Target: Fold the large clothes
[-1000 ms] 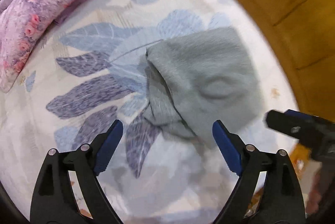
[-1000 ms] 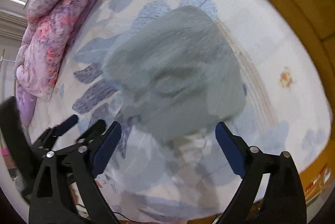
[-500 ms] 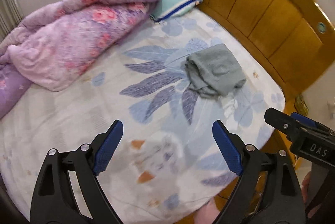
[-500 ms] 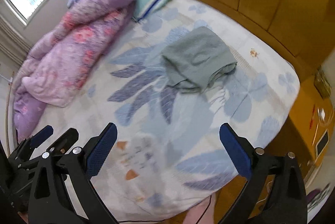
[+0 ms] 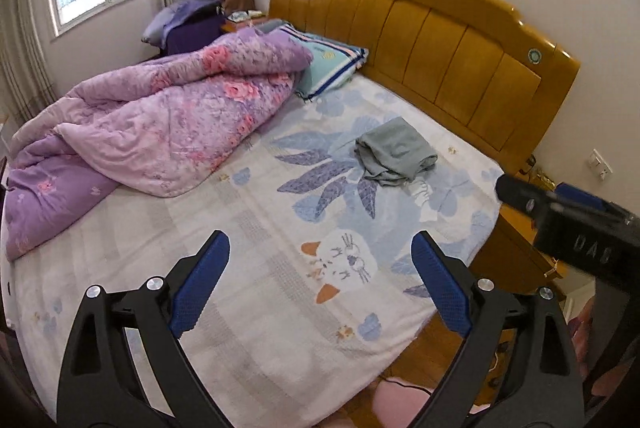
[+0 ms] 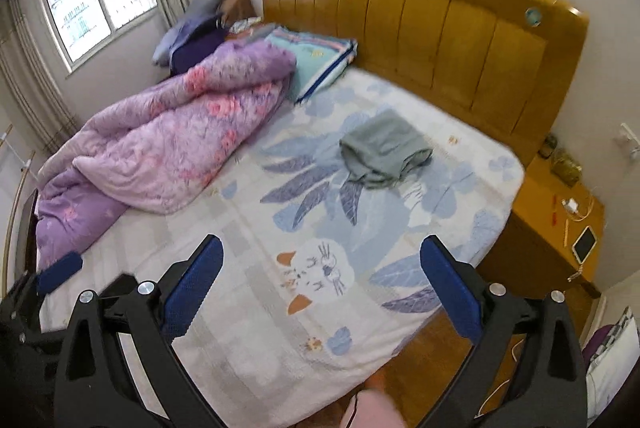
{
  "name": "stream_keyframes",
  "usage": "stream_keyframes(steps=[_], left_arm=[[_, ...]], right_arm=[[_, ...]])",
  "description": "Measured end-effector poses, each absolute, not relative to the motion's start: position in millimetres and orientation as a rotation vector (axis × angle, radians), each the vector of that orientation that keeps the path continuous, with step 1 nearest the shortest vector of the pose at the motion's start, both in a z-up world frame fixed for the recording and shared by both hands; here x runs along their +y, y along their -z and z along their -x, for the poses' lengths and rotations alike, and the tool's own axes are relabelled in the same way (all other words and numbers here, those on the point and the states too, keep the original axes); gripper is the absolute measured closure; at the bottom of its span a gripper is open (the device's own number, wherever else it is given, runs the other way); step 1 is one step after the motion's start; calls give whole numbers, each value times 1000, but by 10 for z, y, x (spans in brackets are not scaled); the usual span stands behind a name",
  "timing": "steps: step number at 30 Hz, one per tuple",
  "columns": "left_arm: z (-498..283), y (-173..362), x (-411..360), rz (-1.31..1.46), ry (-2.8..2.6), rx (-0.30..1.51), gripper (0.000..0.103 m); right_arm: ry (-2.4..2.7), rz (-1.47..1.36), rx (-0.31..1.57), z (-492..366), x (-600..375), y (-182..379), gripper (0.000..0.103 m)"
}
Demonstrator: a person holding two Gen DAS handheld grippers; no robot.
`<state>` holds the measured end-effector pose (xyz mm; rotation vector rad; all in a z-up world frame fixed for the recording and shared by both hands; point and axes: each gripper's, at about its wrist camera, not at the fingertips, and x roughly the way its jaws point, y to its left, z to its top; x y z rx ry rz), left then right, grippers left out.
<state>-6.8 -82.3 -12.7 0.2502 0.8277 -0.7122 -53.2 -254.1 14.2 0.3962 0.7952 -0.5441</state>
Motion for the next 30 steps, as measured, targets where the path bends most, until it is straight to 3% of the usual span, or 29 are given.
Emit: stream_keyframes(steps=[5, 10, 30], left_arm=[[251, 57, -531, -181, 704, 802, 10], [318, 72, -412, -182, 679, 782, 10], [296, 38, -396, -168, 694, 778, 10]], right_arm=[[586, -381, 734, 750, -2322, -145, 8], [558, -375, 802, 649, -2235, 4, 8], [585, -356, 780, 707, -2090, -28, 8]])
